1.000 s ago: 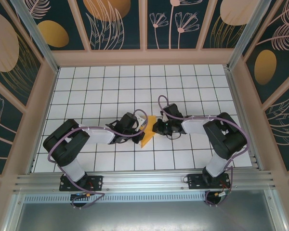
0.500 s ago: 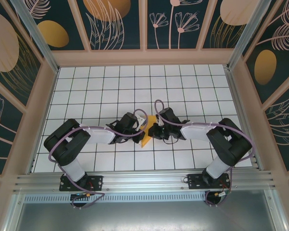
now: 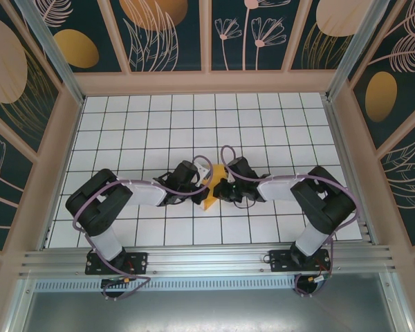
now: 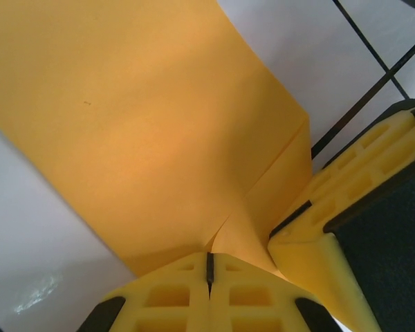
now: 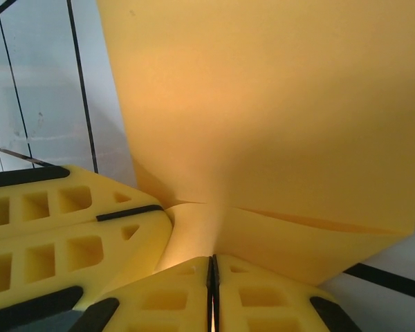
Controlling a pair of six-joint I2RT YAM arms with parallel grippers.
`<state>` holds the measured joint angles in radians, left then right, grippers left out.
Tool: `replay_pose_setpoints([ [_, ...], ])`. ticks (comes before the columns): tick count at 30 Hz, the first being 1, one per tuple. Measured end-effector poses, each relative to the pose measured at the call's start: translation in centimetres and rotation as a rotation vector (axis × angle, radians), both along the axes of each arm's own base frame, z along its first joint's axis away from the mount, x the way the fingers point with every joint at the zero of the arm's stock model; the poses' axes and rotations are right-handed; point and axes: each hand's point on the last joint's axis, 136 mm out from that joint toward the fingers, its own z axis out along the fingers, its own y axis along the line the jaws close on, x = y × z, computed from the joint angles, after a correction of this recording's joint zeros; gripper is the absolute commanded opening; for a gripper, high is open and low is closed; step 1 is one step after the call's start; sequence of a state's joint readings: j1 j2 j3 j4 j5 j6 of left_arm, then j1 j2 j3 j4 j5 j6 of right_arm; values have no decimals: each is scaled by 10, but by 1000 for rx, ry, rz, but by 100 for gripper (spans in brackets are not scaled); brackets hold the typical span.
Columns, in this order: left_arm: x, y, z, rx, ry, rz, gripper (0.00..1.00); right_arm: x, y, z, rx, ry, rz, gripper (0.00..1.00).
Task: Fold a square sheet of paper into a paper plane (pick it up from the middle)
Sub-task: Third fold the triangle at the center of the table.
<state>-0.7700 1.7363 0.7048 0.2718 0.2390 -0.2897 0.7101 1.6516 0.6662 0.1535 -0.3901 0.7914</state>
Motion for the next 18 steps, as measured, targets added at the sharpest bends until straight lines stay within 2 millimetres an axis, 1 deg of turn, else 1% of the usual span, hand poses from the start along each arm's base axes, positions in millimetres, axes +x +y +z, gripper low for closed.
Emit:
replay_pose_setpoints([
  [5,5,-2,0,-42,19,6,0,0,-1,21,38,-45,-6,14],
  [7,6,-3,0,-59,29,3,0,-2,-2,24,47,-51,-8,13],
  [12,8,-6,1,-82,37,0,0,-9,-1,21,49,-34,-9,13],
  [18,9,-5,0,-86,40,1,0,-6,3,16,60,-28,-20,13],
])
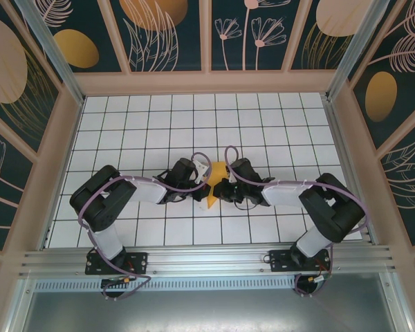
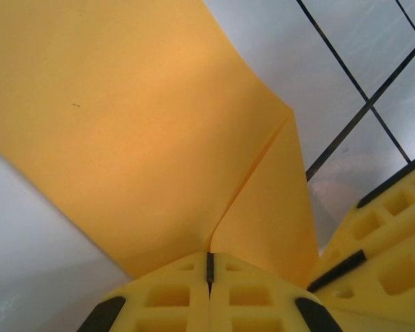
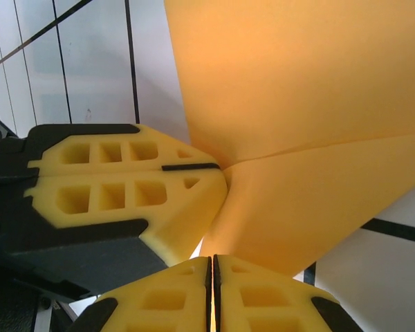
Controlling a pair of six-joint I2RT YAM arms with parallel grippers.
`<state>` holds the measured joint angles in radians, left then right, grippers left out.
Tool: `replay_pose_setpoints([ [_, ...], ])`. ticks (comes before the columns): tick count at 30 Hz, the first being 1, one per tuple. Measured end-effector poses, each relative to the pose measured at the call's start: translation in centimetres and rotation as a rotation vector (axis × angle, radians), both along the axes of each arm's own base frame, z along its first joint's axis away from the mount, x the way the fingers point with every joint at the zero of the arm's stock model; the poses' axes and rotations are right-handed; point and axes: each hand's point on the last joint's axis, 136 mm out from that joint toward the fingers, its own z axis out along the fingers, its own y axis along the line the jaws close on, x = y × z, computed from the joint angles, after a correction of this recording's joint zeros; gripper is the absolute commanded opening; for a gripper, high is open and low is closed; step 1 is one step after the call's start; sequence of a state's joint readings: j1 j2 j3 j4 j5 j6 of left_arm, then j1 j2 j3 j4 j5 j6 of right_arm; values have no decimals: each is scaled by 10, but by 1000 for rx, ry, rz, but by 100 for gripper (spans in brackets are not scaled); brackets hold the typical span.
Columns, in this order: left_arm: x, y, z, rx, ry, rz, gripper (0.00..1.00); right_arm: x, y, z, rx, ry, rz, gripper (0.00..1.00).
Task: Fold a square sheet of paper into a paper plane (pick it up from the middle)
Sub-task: Third fold the triangle at the center of the table.
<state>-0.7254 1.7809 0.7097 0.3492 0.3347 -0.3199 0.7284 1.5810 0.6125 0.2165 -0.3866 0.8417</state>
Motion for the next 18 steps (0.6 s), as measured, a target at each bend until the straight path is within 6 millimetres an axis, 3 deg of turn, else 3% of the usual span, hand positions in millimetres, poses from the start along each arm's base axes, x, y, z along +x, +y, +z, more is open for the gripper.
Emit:
replay_pose_setpoints([
  [10,1,-1,0,-15,5,-7,0,1,2,-18,-9,27,-3,13],
  [18,3,-1,0,-19,5,-6,0,1,3,-16,1,16,-1,14],
])
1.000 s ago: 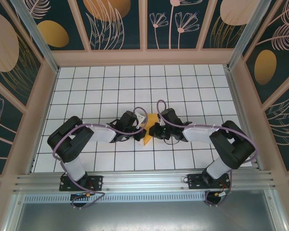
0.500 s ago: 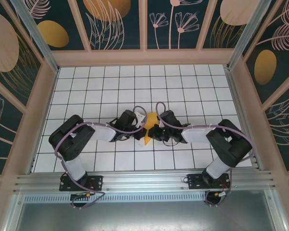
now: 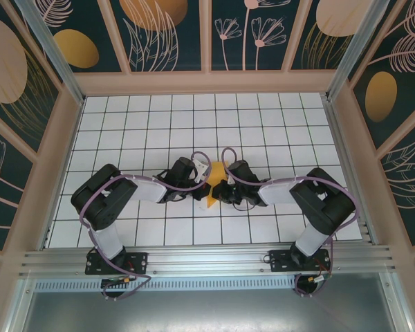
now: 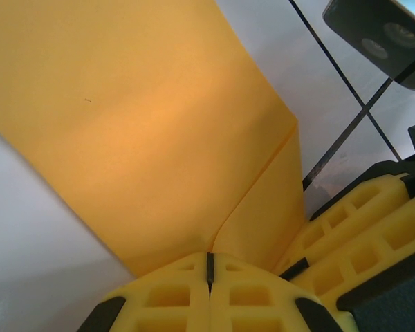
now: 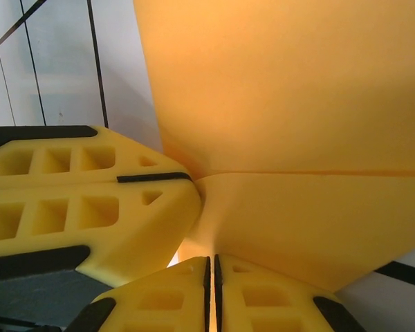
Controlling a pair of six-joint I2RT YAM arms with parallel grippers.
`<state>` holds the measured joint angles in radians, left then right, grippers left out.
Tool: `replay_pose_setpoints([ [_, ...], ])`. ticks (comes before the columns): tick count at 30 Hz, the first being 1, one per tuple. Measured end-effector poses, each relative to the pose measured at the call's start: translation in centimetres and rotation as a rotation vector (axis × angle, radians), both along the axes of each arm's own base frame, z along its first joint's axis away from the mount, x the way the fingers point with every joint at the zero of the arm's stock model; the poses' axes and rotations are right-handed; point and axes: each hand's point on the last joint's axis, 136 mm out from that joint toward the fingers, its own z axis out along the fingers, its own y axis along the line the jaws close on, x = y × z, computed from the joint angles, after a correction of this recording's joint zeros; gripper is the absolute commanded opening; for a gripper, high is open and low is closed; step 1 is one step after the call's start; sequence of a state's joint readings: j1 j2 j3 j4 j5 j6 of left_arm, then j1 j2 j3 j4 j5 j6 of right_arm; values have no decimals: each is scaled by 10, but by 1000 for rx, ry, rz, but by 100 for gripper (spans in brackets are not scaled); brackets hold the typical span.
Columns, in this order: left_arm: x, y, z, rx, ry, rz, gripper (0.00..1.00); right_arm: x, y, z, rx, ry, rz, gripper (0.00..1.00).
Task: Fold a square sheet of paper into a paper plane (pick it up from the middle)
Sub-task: Third fold the triangle at the center of the table.
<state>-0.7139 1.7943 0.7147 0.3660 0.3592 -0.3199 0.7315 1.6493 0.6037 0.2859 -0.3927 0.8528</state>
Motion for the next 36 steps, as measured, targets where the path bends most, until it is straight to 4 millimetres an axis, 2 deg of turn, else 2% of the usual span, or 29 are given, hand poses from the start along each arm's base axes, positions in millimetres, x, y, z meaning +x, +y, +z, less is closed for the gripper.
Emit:
replay_pose_setpoints([
  [6,1,-1,0,0,0,0,0,-9,1,16,30,-28,12,14],
  [12,3,-2,0,0,-1,1,0,-20,5,13,32,-13,30,14],
  [21,3,-2,0,0,-1,1,0,-21,8,-3,19,16,25,13],
  [33,5,-3,2,20,17,-1,0,-18,8,-1,21,6,17,15],
  [36,6,-3,2,36,23,-3,0,-10,-2,10,16,-22,-20,15],
])
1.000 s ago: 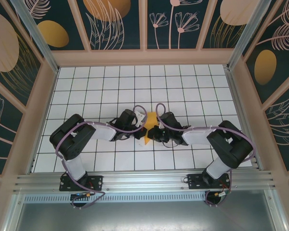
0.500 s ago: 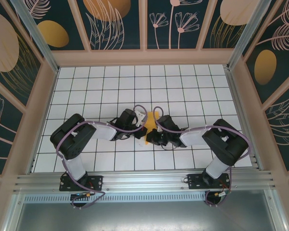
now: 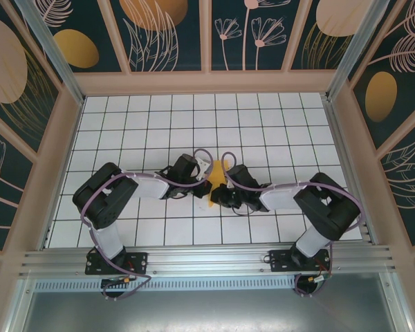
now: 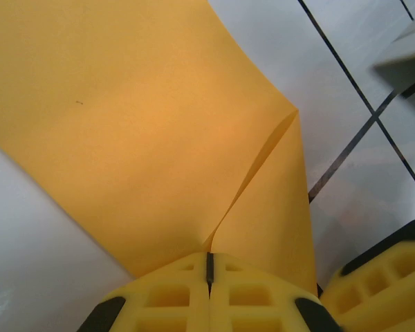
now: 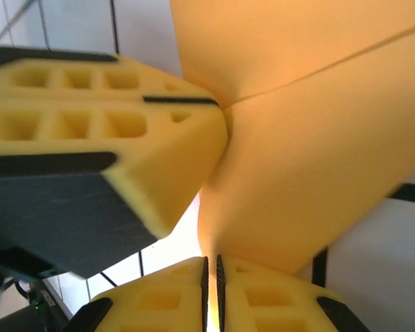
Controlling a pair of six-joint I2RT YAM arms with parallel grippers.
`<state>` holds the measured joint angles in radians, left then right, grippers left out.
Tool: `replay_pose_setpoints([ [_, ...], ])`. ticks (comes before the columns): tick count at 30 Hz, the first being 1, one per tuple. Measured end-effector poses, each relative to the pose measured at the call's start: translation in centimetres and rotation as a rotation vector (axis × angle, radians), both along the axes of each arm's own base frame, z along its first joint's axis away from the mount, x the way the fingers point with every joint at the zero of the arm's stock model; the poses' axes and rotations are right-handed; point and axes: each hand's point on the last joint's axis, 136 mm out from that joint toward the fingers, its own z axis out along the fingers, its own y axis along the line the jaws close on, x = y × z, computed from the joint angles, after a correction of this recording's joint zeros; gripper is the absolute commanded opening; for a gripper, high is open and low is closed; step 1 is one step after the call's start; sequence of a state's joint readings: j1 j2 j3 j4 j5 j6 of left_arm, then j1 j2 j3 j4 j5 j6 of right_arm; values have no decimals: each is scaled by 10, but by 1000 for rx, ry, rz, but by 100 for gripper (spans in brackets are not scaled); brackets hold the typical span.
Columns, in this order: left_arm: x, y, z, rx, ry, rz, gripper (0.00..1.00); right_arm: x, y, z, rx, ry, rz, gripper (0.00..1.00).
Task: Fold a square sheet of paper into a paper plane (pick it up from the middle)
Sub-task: Third fold the triangle at the center of the table.
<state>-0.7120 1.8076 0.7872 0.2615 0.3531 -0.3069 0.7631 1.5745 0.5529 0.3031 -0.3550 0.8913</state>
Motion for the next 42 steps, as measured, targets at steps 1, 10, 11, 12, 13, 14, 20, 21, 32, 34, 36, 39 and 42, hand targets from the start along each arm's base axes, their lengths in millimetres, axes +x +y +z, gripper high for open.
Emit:
replay_pose_setpoints([
  [1,0,1,0,5,0,0,0,7,-6,6,6,-15,-24,15],
  [10,0,1,0,10,3,-4,0,90,-40,29,-59,-117,-159,13],
  [11,0,1,0,11,4,-4,0,97,-37,28,-71,-120,-149,13],
  [12,0,1,0,11,4,-4,0,105,-32,26,-86,-121,-134,12],
  [13,0,1,0,12,6,-5,0,113,-28,24,-101,-122,-119,12],
  [14,0,0,0,13,5,-6,0,120,-24,22,-112,-125,-107,12],
  [20,0,1,0,25,10,-11,1,125,-20,-12,-203,-81,-34,12],
  [21,0,1,0,28,13,-10,1,125,-19,-13,-205,-82,-23,12],
  [32,6,-2,8,42,-5,-34,2,127,-19,-13,-249,-118,54,12],
  [34,9,-4,11,42,-14,-39,2,127,-19,-13,-252,-120,60,12],
  [36,11,-5,13,45,-23,-40,2,127,-18,-13,-253,-121,64,12],
  [39,12,-3,9,62,-23,-35,2,127,-18,-13,-254,-123,70,13],
  [42,10,0,3,74,-12,-34,2,127,-18,-13,-254,-122,71,13],
])
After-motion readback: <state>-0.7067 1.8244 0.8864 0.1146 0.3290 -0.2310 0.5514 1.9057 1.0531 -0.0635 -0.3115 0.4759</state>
